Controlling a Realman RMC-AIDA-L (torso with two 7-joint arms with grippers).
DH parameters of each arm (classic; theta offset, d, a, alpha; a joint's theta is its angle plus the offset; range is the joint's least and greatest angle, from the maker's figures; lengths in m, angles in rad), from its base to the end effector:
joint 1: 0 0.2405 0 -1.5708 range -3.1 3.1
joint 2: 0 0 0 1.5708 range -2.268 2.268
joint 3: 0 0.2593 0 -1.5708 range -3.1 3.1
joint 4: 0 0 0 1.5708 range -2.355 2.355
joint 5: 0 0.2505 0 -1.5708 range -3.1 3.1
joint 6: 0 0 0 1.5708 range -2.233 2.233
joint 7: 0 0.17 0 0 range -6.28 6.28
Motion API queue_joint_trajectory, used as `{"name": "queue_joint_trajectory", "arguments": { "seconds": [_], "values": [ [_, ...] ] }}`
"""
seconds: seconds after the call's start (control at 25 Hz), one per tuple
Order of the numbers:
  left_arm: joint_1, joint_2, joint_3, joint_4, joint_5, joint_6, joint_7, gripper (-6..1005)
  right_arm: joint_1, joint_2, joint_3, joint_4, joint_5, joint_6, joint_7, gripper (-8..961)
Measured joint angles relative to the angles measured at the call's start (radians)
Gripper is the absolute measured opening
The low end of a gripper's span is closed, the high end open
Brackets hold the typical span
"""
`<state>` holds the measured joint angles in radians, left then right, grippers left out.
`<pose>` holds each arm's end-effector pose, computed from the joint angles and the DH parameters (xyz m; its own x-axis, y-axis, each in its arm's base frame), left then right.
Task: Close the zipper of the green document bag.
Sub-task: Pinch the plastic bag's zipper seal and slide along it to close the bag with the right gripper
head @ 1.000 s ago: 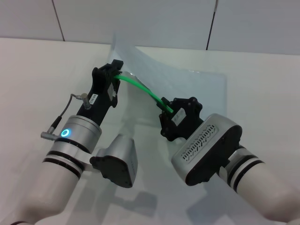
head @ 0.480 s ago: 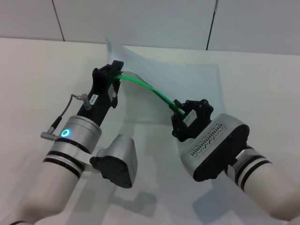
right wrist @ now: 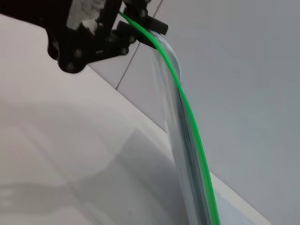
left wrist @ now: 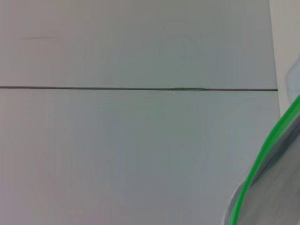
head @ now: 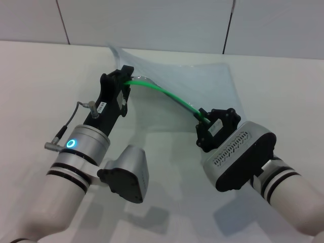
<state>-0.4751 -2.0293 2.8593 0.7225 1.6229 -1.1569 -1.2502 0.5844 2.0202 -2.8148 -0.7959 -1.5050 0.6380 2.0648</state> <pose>-0.2323 0.3553 -0.1258 0.7189 -0.2790 -0.6367 -0.6529 0.0433 -0.7562 0.2193 0.3644 -0.1946 0.9901 0.0055 -0.1401 -0.1134 -0.5568 -0.8229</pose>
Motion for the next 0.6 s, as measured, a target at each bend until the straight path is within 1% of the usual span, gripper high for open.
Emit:
{"name": "queue_joint_trajectory", "arguments": {
  "seconds": [0.6],
  "values": [
    [0.000,0.000,0.000,0.000,0.000,0.000,0.004,52,0.004,0.000,0.000,0.051,0.046,0.000,-0.001,78]
  ]
}}
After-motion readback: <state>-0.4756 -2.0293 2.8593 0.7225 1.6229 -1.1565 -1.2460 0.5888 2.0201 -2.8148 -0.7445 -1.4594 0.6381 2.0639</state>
